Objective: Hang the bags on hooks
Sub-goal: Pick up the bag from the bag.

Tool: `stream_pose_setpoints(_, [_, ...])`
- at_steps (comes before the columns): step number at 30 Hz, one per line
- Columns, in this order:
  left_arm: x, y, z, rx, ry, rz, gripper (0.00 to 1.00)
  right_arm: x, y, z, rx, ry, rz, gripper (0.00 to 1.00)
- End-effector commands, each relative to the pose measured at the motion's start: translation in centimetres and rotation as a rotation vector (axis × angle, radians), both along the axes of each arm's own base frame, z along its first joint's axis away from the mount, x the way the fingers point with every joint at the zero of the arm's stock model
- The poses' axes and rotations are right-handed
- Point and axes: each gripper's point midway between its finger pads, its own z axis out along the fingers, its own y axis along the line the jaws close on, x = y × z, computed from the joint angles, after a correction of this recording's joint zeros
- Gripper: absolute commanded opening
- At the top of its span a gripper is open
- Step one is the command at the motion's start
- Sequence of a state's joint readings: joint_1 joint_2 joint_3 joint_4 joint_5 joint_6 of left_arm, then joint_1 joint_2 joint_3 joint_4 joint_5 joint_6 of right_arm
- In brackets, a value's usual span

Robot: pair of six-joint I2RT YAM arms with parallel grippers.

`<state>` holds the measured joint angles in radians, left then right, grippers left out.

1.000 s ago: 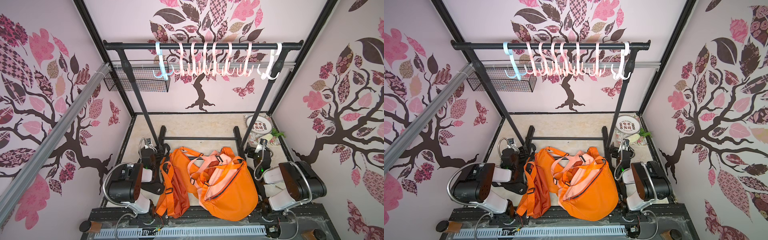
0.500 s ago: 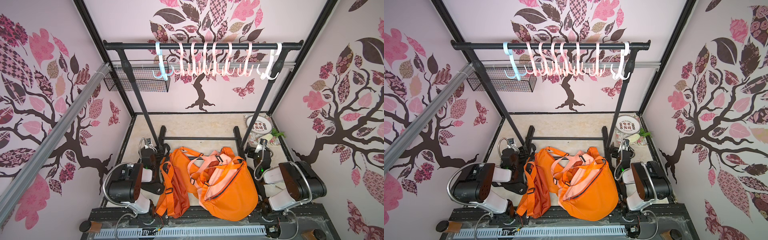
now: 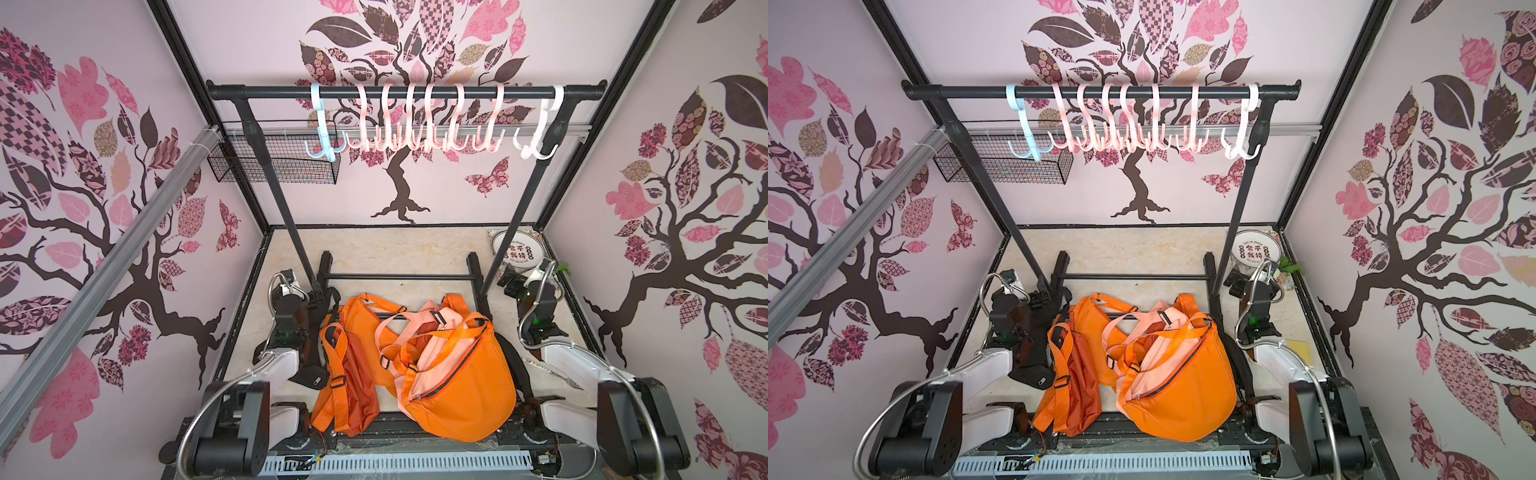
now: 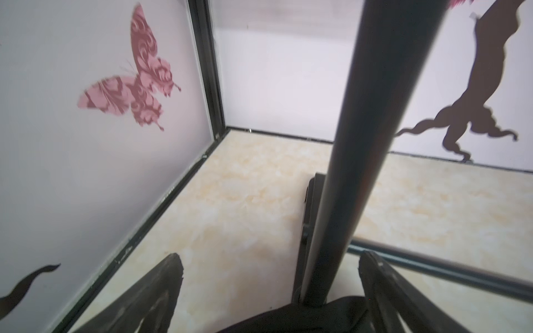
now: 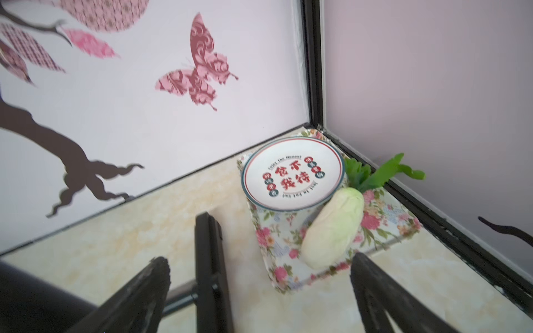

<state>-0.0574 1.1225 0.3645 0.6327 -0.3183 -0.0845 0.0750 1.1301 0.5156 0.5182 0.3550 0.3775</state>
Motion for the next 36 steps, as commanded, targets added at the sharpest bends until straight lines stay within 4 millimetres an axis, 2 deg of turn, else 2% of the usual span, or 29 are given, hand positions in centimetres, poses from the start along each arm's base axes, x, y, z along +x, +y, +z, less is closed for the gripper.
stream_pose_setpoints(1, [-2.1,1.6,5.0,-0.171,-0.116,0.147,0.98,-4.2,-1.4,-3.1,0.423,0.135,-0.214,1.0])
stream_pose_setpoints(2, [-3.4,2.7,5.3,-0.272,-0.131,0.237,0.98,-4.7,-1.2,-2.9,0.502,0.107,-0.204,1.0])
stream_pose_setpoints(3, [-4.9,3.4,5.2,-0.367,-0.123,0.326,0.98,-4.0,0.5,-1.3,0.519,0.044,-0.046,1.0])
stream_pose_setpoints(4, [-5.6,3.3,5.8,-0.425,-0.096,0.344,0.98,-3.5,2.5,1.3,0.49,-0.025,0.108,1.0])
stream_pose_setpoints(5, [-5.8,2.7,6.3,-0.445,-0.063,0.313,0.98,-3.6,3.3,2.2,0.479,-0.02,0.148,1.0])
stream_pose_setpoints(8, [-4.7,-2.5,10.5,-0.39,-0.026,-0.028,0.98,-4.2,5.8,3.7,0.43,0.092,0.206,1.0])
stream_pose_setpoints(10, [-5.4,-3.3,11.6,-0.43,-0.029,-0.071,0.98,-5.3,8.0,4.3,0.41,0.177,0.281,1.0])
stream_pose_setpoints(13, [-7.3,-3.6,11.9,-0.408,-0.003,-0.074,0.98,-7.8,10.8,5.8,0.413,0.265,0.416,1.0])
stream_pose_setpoints(16, [-9.0,-5.3,12.7,-0.305,0.028,-0.166,0.98,-10.5,12.1,6.8,0.378,0.345,0.502,0.97])
stream_pose_setpoints(19, [-10.8,-5.3,12.4,-0.228,0.083,-0.169,0.98,-13.5,12.5,5.7,0.37,0.44,0.557,0.94])
stream_pose_setpoints(21, [-11.7,-4.9,11.9,-0.199,0.094,-0.154,0.98,-15.4,13.9,4.1,0.409,0.494,0.647,0.91])
stream_pose_setpoints(23, [-12.3,-5.5,11.0,-0.179,0.109,-0.191,0.98,-17.1,14.8,2.2,0.444,0.561,0.698,0.86])
stream_pose_setpoints(25, [-12.5,-6.3,9.8,-0.169,0.122,-0.234,0.98,-18.3,15.5,1.5,0.471,0.577,0.74,0.82])
stream_pose_setpoints(29, [-12.6,-7.6,8.1,-0.188,0.12,-0.311,0.98,-19.0,17.1,2.3,0.489,0.539,0.837,0.79])
stream_pose_setpoints(32, [-12.2,-9.2,7.3,-0.19,0.151,-0.389,0.98,-18.5,19.1,1.5,0.439,0.577,0.889,0.79])
stream_pose_setpoints(36, [-12.0,-10.8,7.1,-0.186,0.17,-0.465,0.98,-18.3,23.1,0.8,0.136,0.6,0.909,0.84])
